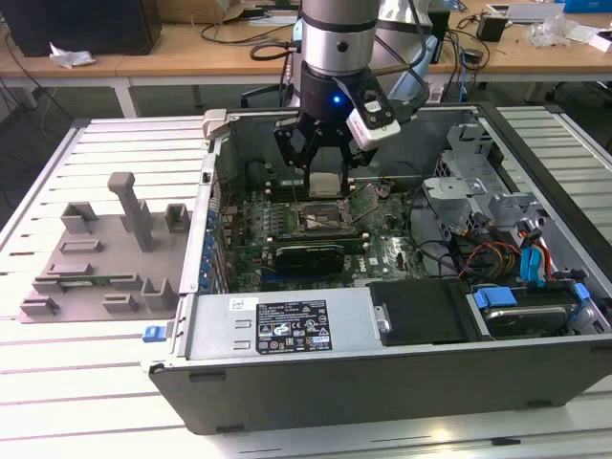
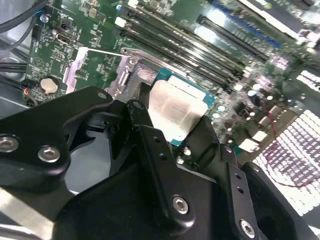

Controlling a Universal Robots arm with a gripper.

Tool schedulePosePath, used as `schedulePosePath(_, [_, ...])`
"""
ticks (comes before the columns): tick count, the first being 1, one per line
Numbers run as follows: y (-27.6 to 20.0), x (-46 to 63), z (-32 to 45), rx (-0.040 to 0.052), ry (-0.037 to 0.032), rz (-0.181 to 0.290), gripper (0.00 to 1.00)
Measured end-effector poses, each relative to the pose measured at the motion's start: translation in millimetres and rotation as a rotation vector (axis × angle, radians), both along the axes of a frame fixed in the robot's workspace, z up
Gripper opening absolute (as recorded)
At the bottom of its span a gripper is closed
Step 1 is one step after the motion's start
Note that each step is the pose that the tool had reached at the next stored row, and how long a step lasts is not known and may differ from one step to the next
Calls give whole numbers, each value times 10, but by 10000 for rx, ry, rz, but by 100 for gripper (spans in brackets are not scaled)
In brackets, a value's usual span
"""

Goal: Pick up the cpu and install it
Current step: 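Pick up the cpu and move it towards the insertion slot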

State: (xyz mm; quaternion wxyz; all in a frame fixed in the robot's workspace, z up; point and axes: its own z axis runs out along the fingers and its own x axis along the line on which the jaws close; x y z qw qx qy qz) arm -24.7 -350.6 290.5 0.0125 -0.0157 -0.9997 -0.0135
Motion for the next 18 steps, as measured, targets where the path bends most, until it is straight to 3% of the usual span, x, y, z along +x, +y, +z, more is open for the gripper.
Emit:
schedulePosePath(7, [36, 4, -85, 61, -4, 34, 55])
schedulePosePath(9, [38, 3, -112, 106, -30, 33, 55])
schedulePosePath(15, [42, 3, -187, 107, -122, 36, 55])
schedulePosePath(18, [70, 3, -235, 110, -145, 39, 55])
